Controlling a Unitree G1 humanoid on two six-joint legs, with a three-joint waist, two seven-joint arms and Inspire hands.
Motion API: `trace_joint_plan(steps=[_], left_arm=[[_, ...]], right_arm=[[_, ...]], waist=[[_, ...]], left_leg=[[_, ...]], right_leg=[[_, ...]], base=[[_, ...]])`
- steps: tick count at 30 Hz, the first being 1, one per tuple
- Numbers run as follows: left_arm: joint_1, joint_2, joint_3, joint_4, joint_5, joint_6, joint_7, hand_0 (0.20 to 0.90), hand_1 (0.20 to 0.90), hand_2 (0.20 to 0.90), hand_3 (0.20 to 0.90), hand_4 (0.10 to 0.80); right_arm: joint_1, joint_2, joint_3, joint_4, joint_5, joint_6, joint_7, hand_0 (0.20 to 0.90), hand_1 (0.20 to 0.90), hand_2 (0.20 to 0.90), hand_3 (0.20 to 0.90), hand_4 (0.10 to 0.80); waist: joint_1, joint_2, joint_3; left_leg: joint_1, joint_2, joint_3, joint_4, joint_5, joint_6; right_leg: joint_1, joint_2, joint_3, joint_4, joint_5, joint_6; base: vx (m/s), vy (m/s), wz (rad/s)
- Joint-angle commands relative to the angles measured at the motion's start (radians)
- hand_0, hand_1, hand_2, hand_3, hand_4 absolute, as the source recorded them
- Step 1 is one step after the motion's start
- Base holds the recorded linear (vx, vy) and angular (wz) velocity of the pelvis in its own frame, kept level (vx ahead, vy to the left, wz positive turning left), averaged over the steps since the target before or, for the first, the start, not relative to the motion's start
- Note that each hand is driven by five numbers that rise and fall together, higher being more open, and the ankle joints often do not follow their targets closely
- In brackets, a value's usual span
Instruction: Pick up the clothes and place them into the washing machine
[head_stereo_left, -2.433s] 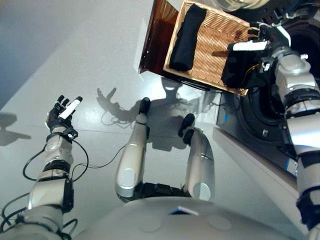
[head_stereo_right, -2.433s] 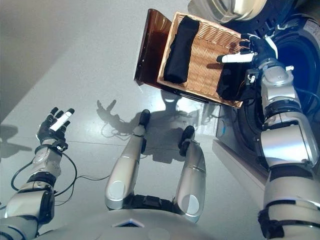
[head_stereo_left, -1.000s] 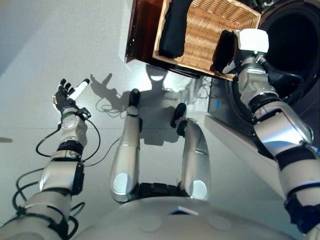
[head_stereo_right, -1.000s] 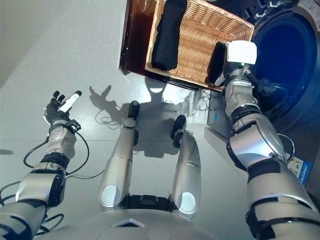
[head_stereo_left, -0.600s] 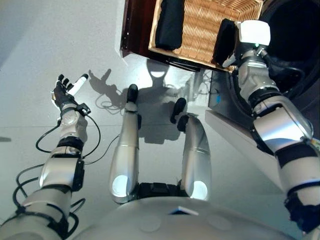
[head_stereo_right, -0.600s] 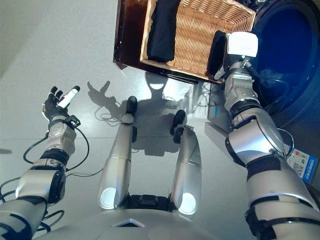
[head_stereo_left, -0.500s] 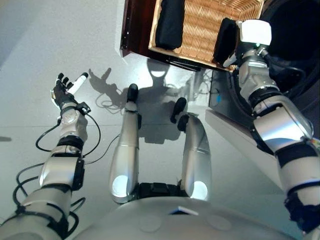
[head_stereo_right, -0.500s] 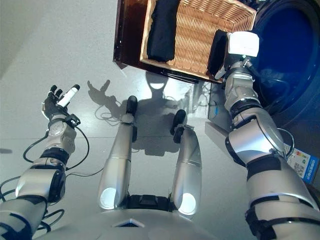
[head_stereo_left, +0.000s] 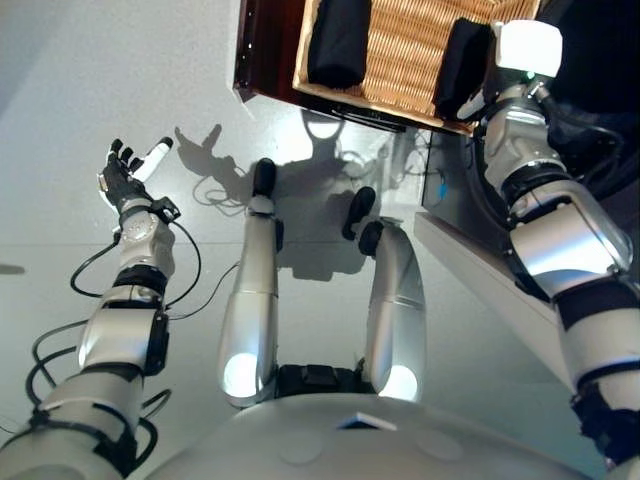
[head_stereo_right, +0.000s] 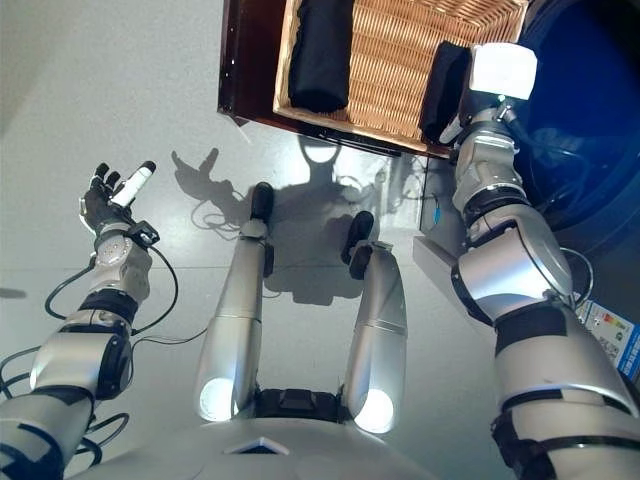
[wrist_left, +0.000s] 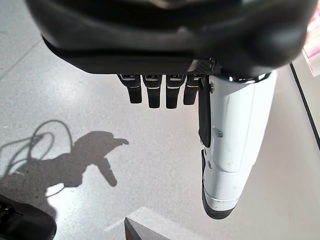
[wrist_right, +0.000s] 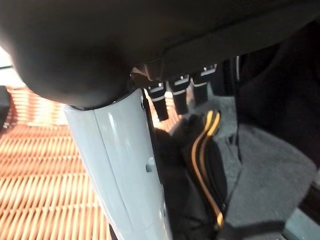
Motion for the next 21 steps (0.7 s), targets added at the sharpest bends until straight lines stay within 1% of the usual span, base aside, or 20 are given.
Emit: trace_joint_plan(steps=[1, 6, 10, 11, 12, 14, 15, 16, 17, 18, 19, 20, 21], left_arm=[[0.035, 0.026, 0.01, 0.022, 0.025, -0.058, 0.049, 0.9, 0.9, 0.9, 0.9, 0.8], [0.051, 0.016, 0.007, 0.017, 0.035, -0.06, 0.047, 0.9, 0.9, 0.9, 0.9, 0.8], [0.043, 0.013, -0.002, 0.016, 0.036, -0.062, 0.046, 0.9, 0.9, 0.9, 0.9, 0.8], [0.039, 0.009, -0.007, 0.017, 0.033, -0.061, 0.047, 0.9, 0.9, 0.9, 0.9, 0.8], [0.038, 0.009, -0.007, 0.017, 0.033, -0.061, 0.047, 0.9, 0.9, 0.9, 0.9, 0.8], [0.032, 0.007, -0.013, 0.018, 0.03, -0.061, 0.05, 0.9, 0.9, 0.9, 0.9, 0.8], [0.031, 0.004, -0.017, 0.019, 0.031, -0.06, 0.049, 0.9, 0.9, 0.9, 0.9, 0.8], [0.029, 0.001, -0.019, 0.02, 0.03, -0.06, 0.049, 0.9, 0.9, 0.9, 0.9, 0.8], [0.029, 0.001, -0.019, 0.02, 0.03, -0.06, 0.049, 0.9, 0.9, 0.9, 0.9, 0.8], [0.035, 0.0, -0.015, 0.02, 0.031, -0.059, 0.047, 0.9, 0.9, 0.9, 0.9, 0.8], [0.039, -0.001, -0.015, 0.02, 0.032, -0.06, 0.046, 0.9, 0.9, 0.9, 0.9, 0.8], [0.04, 0.001, -0.014, 0.019, 0.032, -0.062, 0.048, 0.9, 0.9, 0.9, 0.9, 0.8], [0.045, 0.001, -0.013, 0.018, 0.033, -0.064, 0.048, 0.9, 0.9, 0.9, 0.9, 0.8]], right_arm=[[-0.03, -0.045, -0.002, 0.036, -0.01, 0.05, -0.075, 0.9, 0.9, 0.9, 0.9, 0.8], [-0.006, -0.034, -0.001, 0.052, -0.022, 0.049, -0.064, 0.9, 0.9, 0.9, 0.9, 0.8], [0.002, -0.035, -0.002, 0.063, -0.014, 0.04, -0.052, 0.9, 0.9, 0.9, 0.9, 0.8], [0.006, -0.031, -0.001, 0.071, -0.011, 0.04, -0.051, 0.853, 0.853, 0.853, 0.853, 0.767], [0.006, -0.032, -0.001, 0.071, -0.011, 0.04, -0.051, 0.853, 0.853, 0.853, 0.853, 0.767], [0.003, -0.033, 0.002, 0.074, -0.007, 0.04, -0.051, 0.774, 0.774, 0.774, 0.774, 0.71], [0.001, -0.036, 0.001, 0.077, -0.003, 0.04, -0.051, 0.76, 0.76, 0.76, 0.76, 0.7], [-0.002, -0.037, 0.002, 0.081, -0.002, 0.039, -0.049, 0.636, 0.636, 0.636, 0.636, 0.612], [-0.002, -0.037, 0.002, 0.081, -0.002, 0.039, -0.049, 0.636, 0.636, 0.636, 0.636, 0.612], [0.002, -0.042, -0.001, 0.079, 0.002, 0.034, -0.048, 0.455, 0.455, 0.455, 0.455, 0.482], [0.005, -0.045, -0.004, 0.08, 0.003, 0.034, -0.049, 0.313, 0.313, 0.313, 0.313, 0.38], [0.003, -0.048, -0.005, 0.078, 0.006, 0.031, -0.052, 0.2, 0.2, 0.2, 0.2, 0.3], [0.006, -0.049, -0.004, 0.078, 0.007, 0.028, -0.052, 0.2, 0.2, 0.2, 0.2, 0.3]], waist=[[-0.006, 0.033, -0.085], [-0.002, 0.035, -0.093], [0.001, 0.039, -0.09], [0.001, 0.041, -0.086], [0.001, 0.041, -0.087], [0.001, 0.044, -0.082], [0.001, 0.045, -0.079], [0.002, 0.047, -0.077], [0.002, 0.047, -0.077], [0.002, 0.05, -0.074], [0.003, 0.052, -0.072], [0.004, 0.054, -0.071], [0.004, 0.054, -0.072]], left_leg=[[-0.042, -0.037, 0.061, 0.045, -0.06, 0.02], [-0.031, -0.038, 0.062, 0.034, -0.06, 0.021], [-0.038, -0.039, 0.059, 0.032, -0.057, 0.02], [-0.043, -0.039, 0.059, 0.035, -0.057, 0.02], [-0.043, -0.039, 0.059, 0.035, -0.057, 0.02], [-0.052, -0.038, 0.058, 0.037, -0.054, 0.019], [-0.055, -0.038, 0.058, 0.037, -0.053, 0.019], [-0.058, -0.039, 0.057, 0.035, -0.05, 0.019], [-0.058, -0.039, 0.057, 0.035, -0.05, 0.019], [-0.062, -0.039, 0.059, 0.034, -0.047, 0.018], [-0.064, -0.039, 0.059, 0.035, -0.046, 0.019], [-0.066, -0.04, 0.06, 0.038, -0.045, 0.018], [-0.071, -0.04, 0.059, 0.042, -0.045, 0.018]], right_leg=[[0.031, 0.059, 0.035, -0.129, 0.05, 0.051], [0.039, 0.061, 0.036, -0.136, 0.048, 0.05], [0.032, 0.057, 0.037, -0.133, 0.046, 0.052], [0.027, 0.056, 0.037, -0.129, 0.047, 0.051], [0.026, 0.056, 0.037, -0.129, 0.047, 0.051], [0.019, 0.053, 0.035, -0.129, 0.051, 0.052], [0.016, 0.052, 0.035, -0.129, 0.052, 0.052], [0.011, 0.053, 0.036, -0.126, 0.052, 0.053], [0.011, 0.053, 0.036, -0.126, 0.052, 0.053], [0.006, 0.051, 0.036, -0.121, 0.051, 0.052], [0.003, 0.051, 0.036, -0.118, 0.05, 0.052], [-0.001, 0.05, 0.037, -0.114, 0.052, 0.052], [-0.004, 0.049, 0.038, -0.113, 0.054, 0.052]], base=[[0.0, 0.0, 0.0], [0.0, 0.0, 0.0], [0.0, 0.0, 0.0], [0.0, 0.0, 0.0], [0.0, 0.0, 0.0], [0.0, 0.0, 0.0], [0.0, 0.0, 0.0], [0.0, 0.0, 0.0], [0.0, 0.0, 0.0], [0.0, 0.0, 0.0], [0.0, 0.0, 0.0], [-0.005, -0.003, 0.04], [0.002, -0.004, 0.05]])
